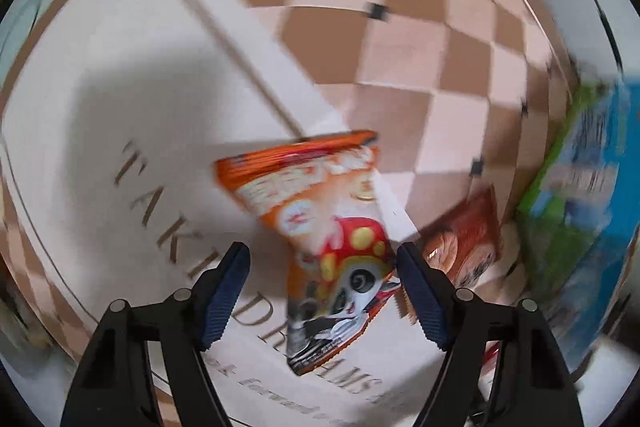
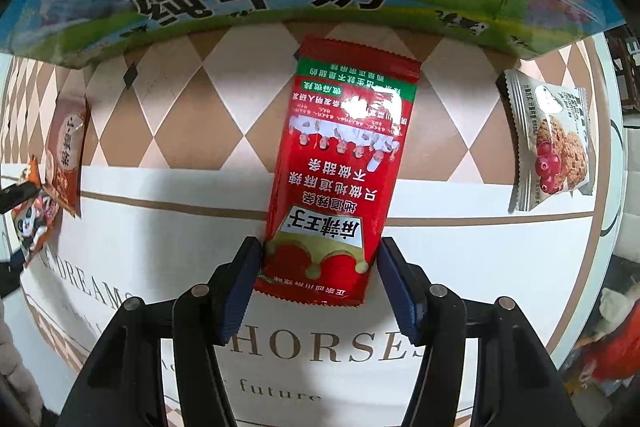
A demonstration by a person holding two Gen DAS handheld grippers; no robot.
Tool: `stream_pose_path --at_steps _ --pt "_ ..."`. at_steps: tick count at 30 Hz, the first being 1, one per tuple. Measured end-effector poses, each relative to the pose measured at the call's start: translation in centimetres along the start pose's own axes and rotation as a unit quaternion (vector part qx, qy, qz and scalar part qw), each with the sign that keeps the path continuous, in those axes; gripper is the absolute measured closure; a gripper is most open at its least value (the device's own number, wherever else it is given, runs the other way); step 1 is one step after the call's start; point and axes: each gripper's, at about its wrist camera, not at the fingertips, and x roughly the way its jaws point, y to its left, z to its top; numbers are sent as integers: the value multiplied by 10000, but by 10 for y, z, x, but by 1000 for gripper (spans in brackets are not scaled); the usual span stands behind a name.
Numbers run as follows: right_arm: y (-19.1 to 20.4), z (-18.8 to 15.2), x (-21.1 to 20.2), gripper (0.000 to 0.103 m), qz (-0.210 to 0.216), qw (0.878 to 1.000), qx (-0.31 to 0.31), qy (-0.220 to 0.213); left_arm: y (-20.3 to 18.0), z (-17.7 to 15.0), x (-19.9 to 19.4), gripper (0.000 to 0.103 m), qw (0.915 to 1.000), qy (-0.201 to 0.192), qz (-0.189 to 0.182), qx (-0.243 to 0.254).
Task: Organize snacks
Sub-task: 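Grasp the panda-print bag with left tool while right tool grasps the red sauce stick pack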
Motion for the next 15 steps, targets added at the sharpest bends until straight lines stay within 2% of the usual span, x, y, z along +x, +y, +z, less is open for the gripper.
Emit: stream_pose_path --at_steps 1,3,5,10,12,15 --pt "-3 -1 0 41 5 10000 -24 30 -10 -1 2 29 9989 11 205 410" --pt "-5 0 1 41 22 10000 -46 77 -20 -2 1 29 9954 -51 442 844" --pt "-8 1 2 41 88 9999 -9 130 -20 -2 -7 28 9945 -117 453 939" --pt "-19 5 5 37 258 9991 248 228 -3 13 -28 28 9995 -19 -319 40" --pt "-19 9 5 35 222 9990 287 243 -1 20 -24 28 9994 74 -316 -154" --pt "-14 17 6 35 68 9994 212 253 3 29 -6 28 9993 282 -76 -233"
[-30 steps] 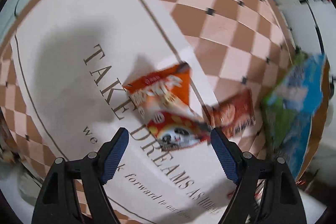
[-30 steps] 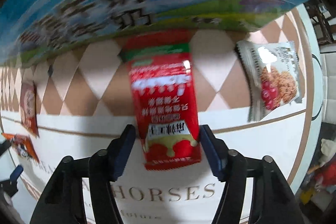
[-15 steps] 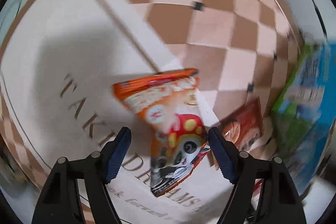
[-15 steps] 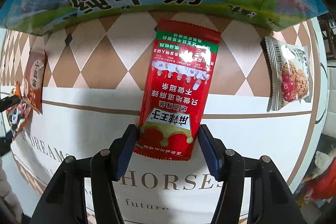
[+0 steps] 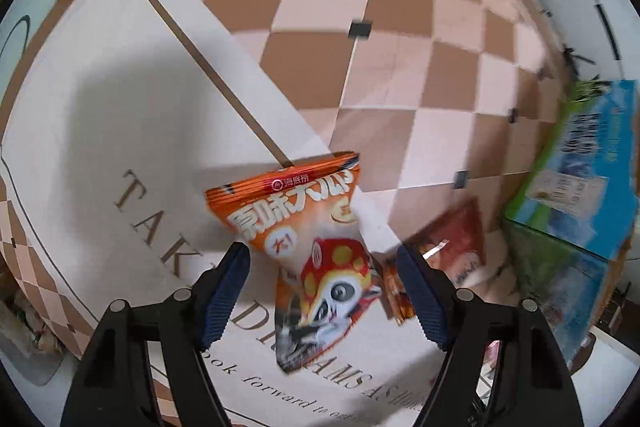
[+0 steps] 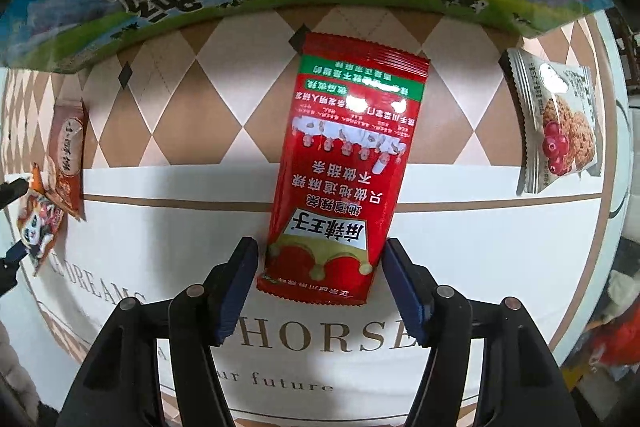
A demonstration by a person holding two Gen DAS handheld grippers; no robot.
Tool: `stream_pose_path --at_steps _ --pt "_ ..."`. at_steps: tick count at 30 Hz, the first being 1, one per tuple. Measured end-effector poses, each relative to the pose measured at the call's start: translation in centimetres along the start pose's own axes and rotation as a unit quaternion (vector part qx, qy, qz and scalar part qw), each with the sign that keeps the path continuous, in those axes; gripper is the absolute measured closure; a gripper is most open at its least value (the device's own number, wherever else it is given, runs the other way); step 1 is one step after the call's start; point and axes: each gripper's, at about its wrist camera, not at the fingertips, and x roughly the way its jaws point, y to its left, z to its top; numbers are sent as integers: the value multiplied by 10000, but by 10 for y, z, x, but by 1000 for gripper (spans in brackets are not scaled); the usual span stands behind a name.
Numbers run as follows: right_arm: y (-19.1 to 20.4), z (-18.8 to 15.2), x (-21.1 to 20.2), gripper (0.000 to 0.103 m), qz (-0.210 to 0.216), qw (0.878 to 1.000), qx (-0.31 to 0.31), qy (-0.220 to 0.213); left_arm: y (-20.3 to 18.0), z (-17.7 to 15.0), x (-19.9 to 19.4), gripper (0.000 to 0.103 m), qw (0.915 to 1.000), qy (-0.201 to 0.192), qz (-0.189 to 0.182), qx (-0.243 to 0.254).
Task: Organize snacks
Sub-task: 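Grasp the panda-print bag with left tool while right tool grasps the red sauce stick pack, then carry both packs into the box and open both tools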
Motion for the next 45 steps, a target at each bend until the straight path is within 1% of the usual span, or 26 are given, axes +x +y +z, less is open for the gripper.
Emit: stream_pose_path --at_steps 2,3,4,5,6,8,9,11,12,14,17,18,22,24,27,30,32,34,35,37,39,40,41,42,43,45 --pt "7 -1 1 35 -136 9998 -122 -1 -3 3 9 28 9998 32 188 57" --pt "9 -1 1 36 -168 9997 -183 -25 -2 3 9 29 9997 -38 233 100" --pt "22 -4 0 37 -192 9996 -208 -42 -4 3 7 29 9993 -164 278 196" --pt "24 -6 1 38 -194 9995 -230 -51 -8 1 4 33 9981 -296 345 406" --pt "25 -7 0 39 -194 9994 -274 -67 -18 1 4 50 9969 -349 405 581" --pt "27 -16 -4 42 -199 9992 -338 -115 -35 -5 6 54 9921 -387 569 1050" --pt "29 -17 -5 42 -207 9989 -398 -139 -36 -7 6 57 9898 -424 632 1205" --pt "31 -21 -6 44 -231 9982 -516 -193 -44 -15 5 58 9826 -513 788 1600" --pt "33 -23 -6 44 -238 9978 -573 -227 -47 -19 5 61 9804 -526 828 1707" --pt "34 -28 -9 46 -230 9975 -623 -258 -49 -28 6 62 9767 -508 883 1888" --pt "33 -37 -7 48 -99 9977 -602 -293 -51 -47 6 62 9730 -430 855 2099" --pt "32 -39 -8 48 -8 9980 -573 -284 -58 -64 10 62 9715 -401 840 2181" --pt "25 -48 -13 50 420 9980 -422 -220 -66 -100 9 62 9651 -211 693 2517" --pt "22 -54 -16 50 645 9972 -347 -180 -72 -123 7 62 9616 -199 606 2670" --pt "14 -64 -22 50 909 9954 -255 -137 -87 -153 2 62 9526 -212 545 2986" --pt "8 -73 -33 50 989 9945 -256 -222 -103 -166 -5 62 9431 -276 516 3273" --pt "4 -77 -43 50 1020 9940 -260 -288 -119 -182 -6 62 9348 -346 524 3496" --pt "-1 -82 -55 50 1059 9933 -269 -375 -134 -195 -10 62 9285 -406 492 3657" --pt "5 -83 -60 50 1076 9930 -267 -418 -135 -198 -12 62 9260 -441 470 3720" --pt "-2 -90 -74 50 1140 9919 -244 -513 -141 -203 -22 62 9193 -552 406 3875" --pt "-7 -99 -94 50 1209 9903 -212 -645 -163 -219 -31 62 9150 -619 298 3976" --pt "-17 -92 -100 51 1249 9895 -208 -697 -168 -226 -40 62 9126 -644 244 4030" --pt "-20 -94 -106 51 1283 9886 -206 -767 -176 -231 -49 62 9098 -683 154 4090" --pt "-23 -96 -118 51 1326 9871 -199 -874 -160 -229 -69 62 9085 -700 82 4120" --pt "-34 -99 -130 51 1365 9859 -201 -952 -167 -229 -76 62 9071 -705 0 4150" --pt "-40 -99 -154 51 1458 9825 -200 -1142 -176 -231 -95 62 9042 -732 -208 4203"
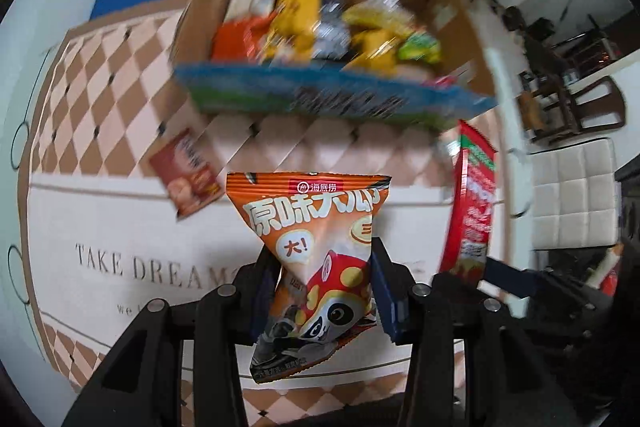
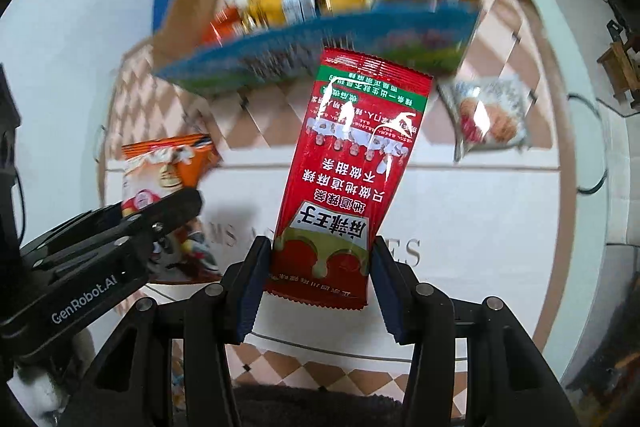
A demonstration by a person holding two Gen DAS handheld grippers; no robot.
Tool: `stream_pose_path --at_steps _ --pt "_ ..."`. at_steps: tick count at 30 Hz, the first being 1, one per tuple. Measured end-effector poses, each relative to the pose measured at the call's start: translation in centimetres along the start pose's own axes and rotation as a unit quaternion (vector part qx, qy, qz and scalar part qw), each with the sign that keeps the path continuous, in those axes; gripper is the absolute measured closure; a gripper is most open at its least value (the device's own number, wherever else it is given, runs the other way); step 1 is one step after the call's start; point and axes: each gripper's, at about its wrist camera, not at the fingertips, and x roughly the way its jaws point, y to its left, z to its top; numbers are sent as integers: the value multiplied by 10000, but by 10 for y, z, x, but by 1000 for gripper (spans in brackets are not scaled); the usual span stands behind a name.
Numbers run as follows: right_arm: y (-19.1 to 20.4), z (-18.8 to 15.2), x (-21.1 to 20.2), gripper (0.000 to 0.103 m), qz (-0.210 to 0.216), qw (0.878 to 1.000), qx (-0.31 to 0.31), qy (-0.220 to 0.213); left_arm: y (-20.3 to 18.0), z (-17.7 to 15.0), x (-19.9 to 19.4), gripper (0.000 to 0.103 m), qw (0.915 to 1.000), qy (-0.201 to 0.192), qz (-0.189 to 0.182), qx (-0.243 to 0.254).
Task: Organize snacks
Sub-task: 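Carry both packs into the box and open both tools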
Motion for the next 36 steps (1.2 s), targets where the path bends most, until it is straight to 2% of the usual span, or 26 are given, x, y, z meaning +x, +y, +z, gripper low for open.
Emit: stream_pose_path --at_steps 5,9,13,18,21,26,36 --pt "3 29 -49 51 179 9991 -25 -391 -20 48 -35 62 9991 -135 -374 146" --pt "1 70 -73 51 172 9978 -47 -639 -27 103 -38 62 9990 -170 -318 265" --pt "-2 121 -72 51 -9 9975 -93 -707 -26 153 -17 62 9993 68 -299 199" --pt "-13 171 -46 51 -225 9989 41 -419 -19 201 29 62 9978 590 -296 2" --pt "-21 189 -23 51 -385 9989 137 -245 -15 214 54 62 9961 820 -311 -92" --pt "-37 203 11 51 -521 9982 292 11 -12 217 88 62 9927 1164 -260 -156" --pt "-55 210 43 49 -270 9978 484 362 -10 211 111 61 9881 1512 -206 -195"
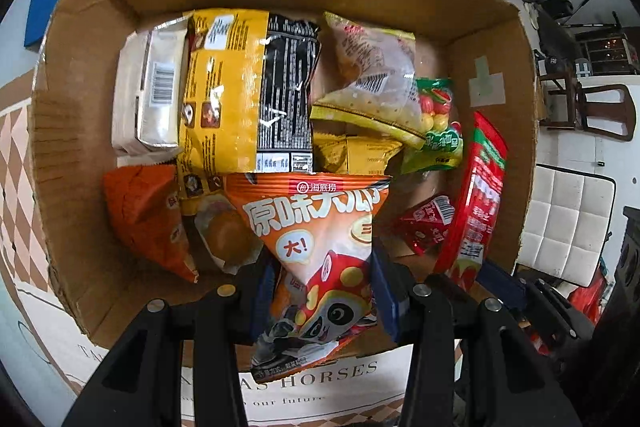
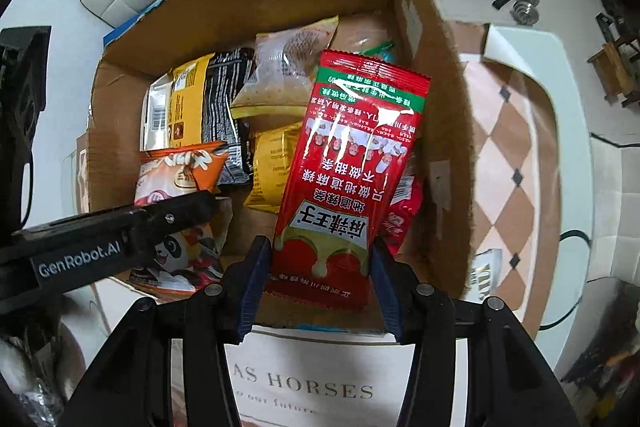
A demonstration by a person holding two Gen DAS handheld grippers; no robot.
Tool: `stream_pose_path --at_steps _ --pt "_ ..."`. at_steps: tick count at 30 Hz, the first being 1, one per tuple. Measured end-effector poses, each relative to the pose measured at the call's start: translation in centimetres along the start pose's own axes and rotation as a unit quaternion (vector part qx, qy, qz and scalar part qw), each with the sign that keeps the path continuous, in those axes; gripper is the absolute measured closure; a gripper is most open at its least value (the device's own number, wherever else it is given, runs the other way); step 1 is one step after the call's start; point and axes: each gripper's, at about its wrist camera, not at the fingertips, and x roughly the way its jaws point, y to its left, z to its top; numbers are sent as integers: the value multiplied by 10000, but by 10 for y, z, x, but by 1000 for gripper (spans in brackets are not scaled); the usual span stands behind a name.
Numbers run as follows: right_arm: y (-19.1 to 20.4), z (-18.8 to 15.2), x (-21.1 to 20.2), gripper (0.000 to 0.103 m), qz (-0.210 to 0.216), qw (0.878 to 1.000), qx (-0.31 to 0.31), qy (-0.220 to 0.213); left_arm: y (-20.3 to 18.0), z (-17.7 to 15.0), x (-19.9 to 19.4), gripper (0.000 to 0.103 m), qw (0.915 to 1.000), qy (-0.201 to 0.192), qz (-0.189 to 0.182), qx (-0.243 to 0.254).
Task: Organize snacks
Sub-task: 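Carry both packs into the box and open both tools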
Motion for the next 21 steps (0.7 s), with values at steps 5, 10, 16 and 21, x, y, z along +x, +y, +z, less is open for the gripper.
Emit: stream_pose_path --at_steps 5,10,16,21 --pt "-1 4 9 20 49 9995 31 303 2 1 -5 32 9999 -107 53 29" --pt "1 2 7 17 -183 9994 19 299 4 -1 -17 20 9994 -261 188 89" --pt "0 -1 2 15 -482 9986 -2 231 10 -5 -27 15 9989 -356 291 99" --pt "-2 -4 -5 14 -573 9983 38 140 9 -13 -29 15 9982 -435 398 114"
